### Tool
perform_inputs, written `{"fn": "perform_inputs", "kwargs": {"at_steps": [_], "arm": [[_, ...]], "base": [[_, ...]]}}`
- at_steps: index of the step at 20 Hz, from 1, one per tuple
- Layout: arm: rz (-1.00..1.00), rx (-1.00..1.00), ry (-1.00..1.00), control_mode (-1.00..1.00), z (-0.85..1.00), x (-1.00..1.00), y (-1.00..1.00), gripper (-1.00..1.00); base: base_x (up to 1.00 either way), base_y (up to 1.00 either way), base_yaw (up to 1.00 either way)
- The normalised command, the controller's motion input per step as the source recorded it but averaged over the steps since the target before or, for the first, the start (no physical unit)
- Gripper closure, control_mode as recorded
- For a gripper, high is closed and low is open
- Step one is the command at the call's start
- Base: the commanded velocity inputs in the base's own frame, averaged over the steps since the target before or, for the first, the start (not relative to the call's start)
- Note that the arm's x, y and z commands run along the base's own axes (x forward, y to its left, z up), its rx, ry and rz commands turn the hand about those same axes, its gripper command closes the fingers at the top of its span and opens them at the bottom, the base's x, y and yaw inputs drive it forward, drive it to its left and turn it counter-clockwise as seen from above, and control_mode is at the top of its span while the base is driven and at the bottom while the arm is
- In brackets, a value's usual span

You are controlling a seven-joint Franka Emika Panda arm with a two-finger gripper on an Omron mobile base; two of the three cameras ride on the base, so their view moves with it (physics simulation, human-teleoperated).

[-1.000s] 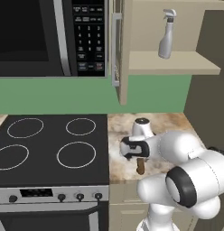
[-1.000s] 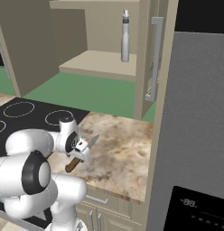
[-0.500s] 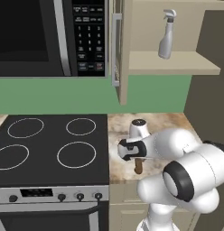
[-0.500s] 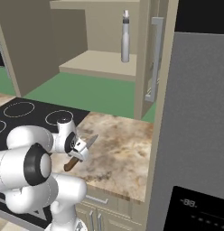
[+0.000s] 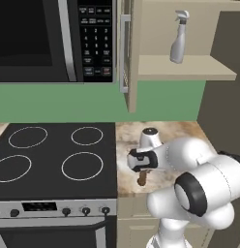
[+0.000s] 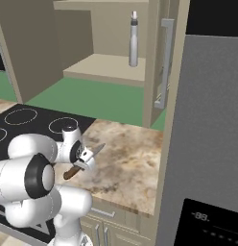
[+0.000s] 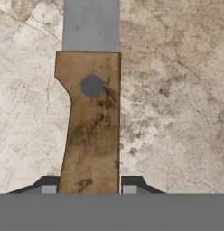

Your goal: Move the cutting board and knife to the sink. Then move spray from the cabinet to the counter.

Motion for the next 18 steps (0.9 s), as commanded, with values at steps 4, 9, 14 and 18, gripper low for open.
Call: {"fn": "perform_inputs", "kwargs": {"at_steps": [4,9,14,18], "arm": [[0.0,0.0,-0.01,-1.0,-0.17,-0.35,-0.42,1.0],[0.0,0.0,-0.01,-1.0,-0.04,-0.34,-0.44,1.0],[-0.01,0.0,-0.05,-1.0,0.09,-0.31,-0.42,1.0],[0.0,0.0,-0.15,-1.0,0.24,-0.29,-0.25,1.0]], "base": [[0.0,0.0,0.0],[0.0,0.0,0.0],[0.0,0.0,0.0],[0.0,0.0,0.0]]}}
